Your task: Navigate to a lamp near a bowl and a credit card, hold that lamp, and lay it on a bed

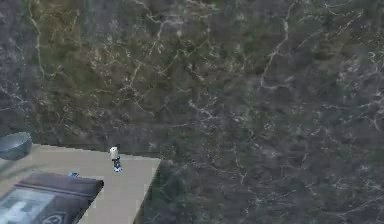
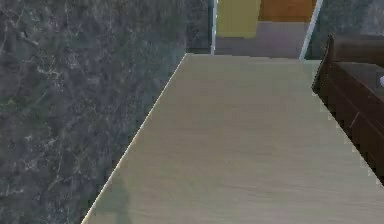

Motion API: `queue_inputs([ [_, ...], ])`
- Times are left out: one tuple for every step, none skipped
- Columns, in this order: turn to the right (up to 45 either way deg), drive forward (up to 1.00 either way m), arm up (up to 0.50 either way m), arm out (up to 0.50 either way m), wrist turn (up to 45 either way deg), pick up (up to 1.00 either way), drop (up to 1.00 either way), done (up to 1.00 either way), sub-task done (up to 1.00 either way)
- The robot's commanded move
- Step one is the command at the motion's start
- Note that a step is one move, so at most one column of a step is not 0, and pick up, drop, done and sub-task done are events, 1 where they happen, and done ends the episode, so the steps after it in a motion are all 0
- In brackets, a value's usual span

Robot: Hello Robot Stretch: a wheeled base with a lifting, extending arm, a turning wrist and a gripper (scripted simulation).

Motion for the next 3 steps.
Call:
queue_inputs([
  [45.0, 0.0, 0.0, 0.0, 0.0, 0.0, 0.0, 0.0, 0.0],
  [45.0, 0.0, 0.0, 0.0, 0.0, 0.0, 0.0, 0.0, 0.0],
  [30.0, 0.0, 0.0, 0.0, 0.0, 0.0, 0.0, 0.0, 0.0],
])
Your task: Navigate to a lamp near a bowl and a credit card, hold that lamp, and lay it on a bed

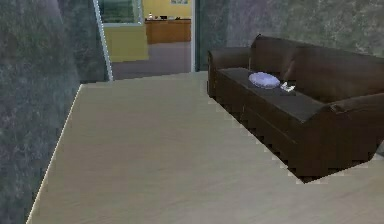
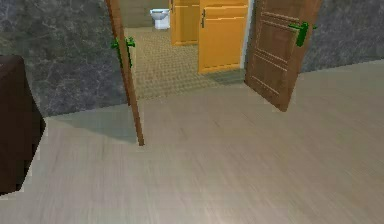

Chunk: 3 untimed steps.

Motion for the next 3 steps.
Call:
queue_inputs([
  [0.0, 0.25, 0.0, 0.0, 0.0, 0.0, 0.0, 0.0, 0.0],
  [-45.0, 0.0, 0.0, 0.0, 0.0, 0.0, 0.0, 0.0, 0.0],
  [-39.0, 0.0, 0.0, 0.0, 0.0, 0.0, 0.0, 0.0, 0.0],
])
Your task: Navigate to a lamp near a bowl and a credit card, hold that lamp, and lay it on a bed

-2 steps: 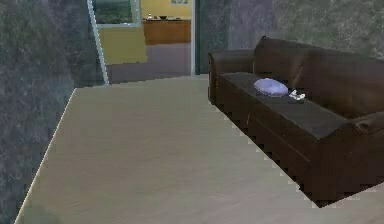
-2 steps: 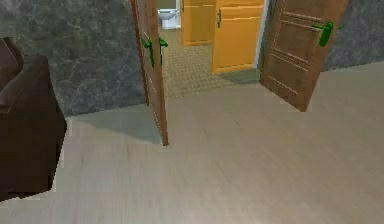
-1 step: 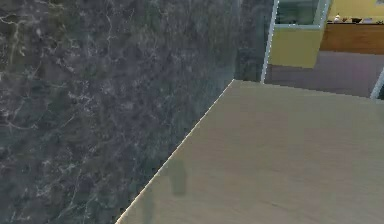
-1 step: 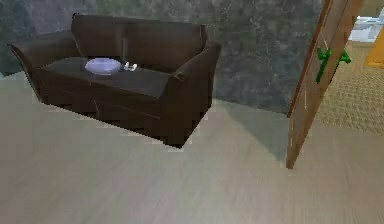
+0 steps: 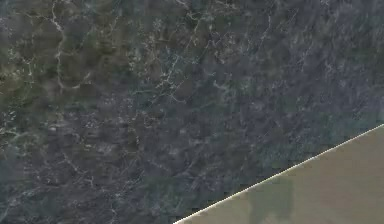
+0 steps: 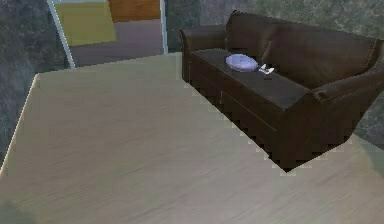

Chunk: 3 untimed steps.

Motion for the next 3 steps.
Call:
queue_inputs([
  [0.0, 0.25, 0.0, 0.0, 0.0, 0.0, 0.0, 0.0, 0.0],
  [-45.0, 0.0, 0.0, 0.0, 0.0, 0.0, 0.0, 0.0, 0.0],
  [-45.0, 0.0, 0.0, 0.0, 0.0, 0.0, 0.0, 0.0, 0.0],
])
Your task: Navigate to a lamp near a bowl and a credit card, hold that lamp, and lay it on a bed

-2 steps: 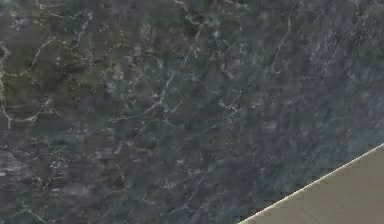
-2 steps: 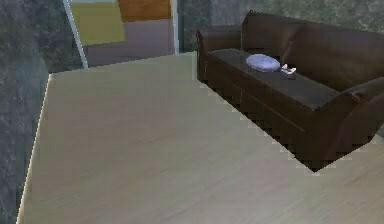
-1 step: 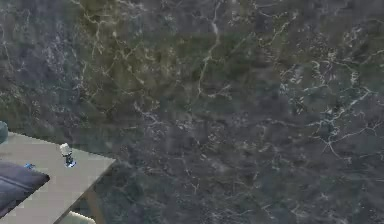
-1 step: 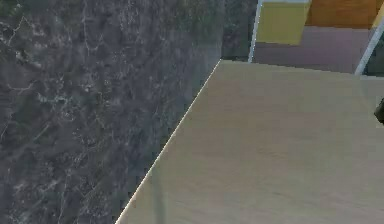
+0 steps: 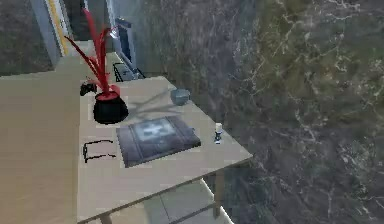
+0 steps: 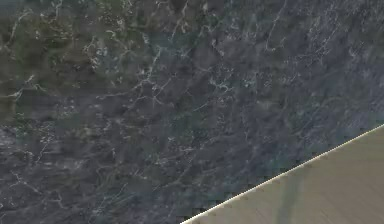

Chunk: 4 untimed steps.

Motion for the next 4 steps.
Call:
queue_inputs([
  [-45.0, 0.0, 0.0, 0.0, 0.0, 0.0, 0.0, 0.0, 0.0],
  [-33.0, 0.0, 0.0, 0.0, 0.0, 0.0, 0.0, 0.0, 0.0],
  [-3.0, 0.0, 0.0, 0.0, 0.0, 0.0, 0.0, 0.0, 0.0],
  [45.0, 0.0, 0.0, 0.0, 0.0, 0.0, 0.0, 0.0, 0.0],
])
